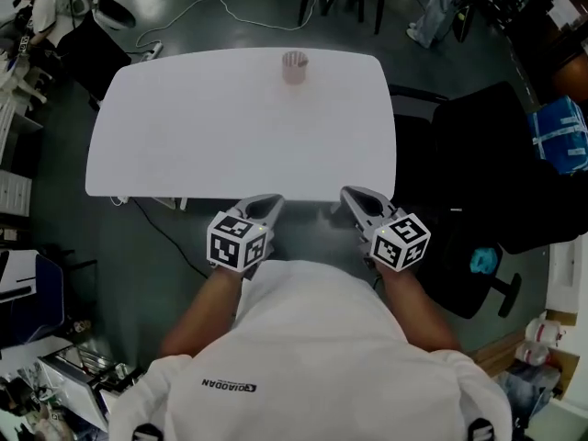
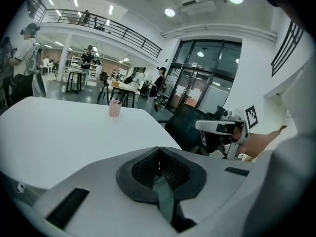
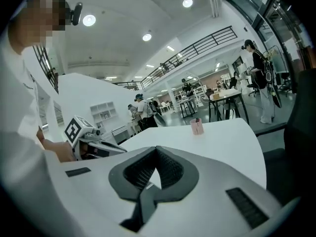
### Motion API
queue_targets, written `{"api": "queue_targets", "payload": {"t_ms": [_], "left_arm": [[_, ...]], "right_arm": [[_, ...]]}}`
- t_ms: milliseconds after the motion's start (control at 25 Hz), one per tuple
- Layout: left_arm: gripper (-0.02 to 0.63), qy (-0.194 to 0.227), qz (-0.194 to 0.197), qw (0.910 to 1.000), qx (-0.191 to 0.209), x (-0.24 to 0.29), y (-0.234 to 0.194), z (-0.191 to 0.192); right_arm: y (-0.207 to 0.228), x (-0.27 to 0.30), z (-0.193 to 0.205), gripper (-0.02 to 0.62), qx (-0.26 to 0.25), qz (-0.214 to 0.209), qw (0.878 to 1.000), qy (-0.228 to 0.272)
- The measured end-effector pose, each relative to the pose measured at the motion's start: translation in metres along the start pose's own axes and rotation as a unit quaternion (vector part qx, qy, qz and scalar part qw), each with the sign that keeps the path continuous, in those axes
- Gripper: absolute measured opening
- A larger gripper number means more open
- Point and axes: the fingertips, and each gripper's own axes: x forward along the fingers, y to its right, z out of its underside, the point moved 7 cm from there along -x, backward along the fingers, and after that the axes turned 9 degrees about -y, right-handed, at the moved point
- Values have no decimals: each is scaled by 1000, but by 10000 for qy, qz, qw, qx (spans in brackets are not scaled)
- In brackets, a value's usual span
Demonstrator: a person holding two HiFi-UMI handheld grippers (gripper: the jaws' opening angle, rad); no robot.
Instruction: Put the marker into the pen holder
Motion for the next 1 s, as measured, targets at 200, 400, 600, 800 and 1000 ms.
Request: {"api": "queue_targets", "payload": {"t_ms": [200,400,600,800,1000], "left_arm": [[28,-219,-111,9997,-43,1,50,38],[28,-30,-275,9996,76,-4,80,31],[28,233,-461,9985,202,-26,89,18],[28,129,-342,9984,427,-20,104,13],[28,249,-304,9969,683,-23,114,2]], "right_arm": [[0,-42,35,18,123,-13,9999,33],[1,-76,44,18,285,-2,9992,293],[-17,-91,42,18,158,-71,9987,472],[-19,-102,45,18,126,61,9986,503],[-23,-104,47,18,61,193,9979,609]]}}
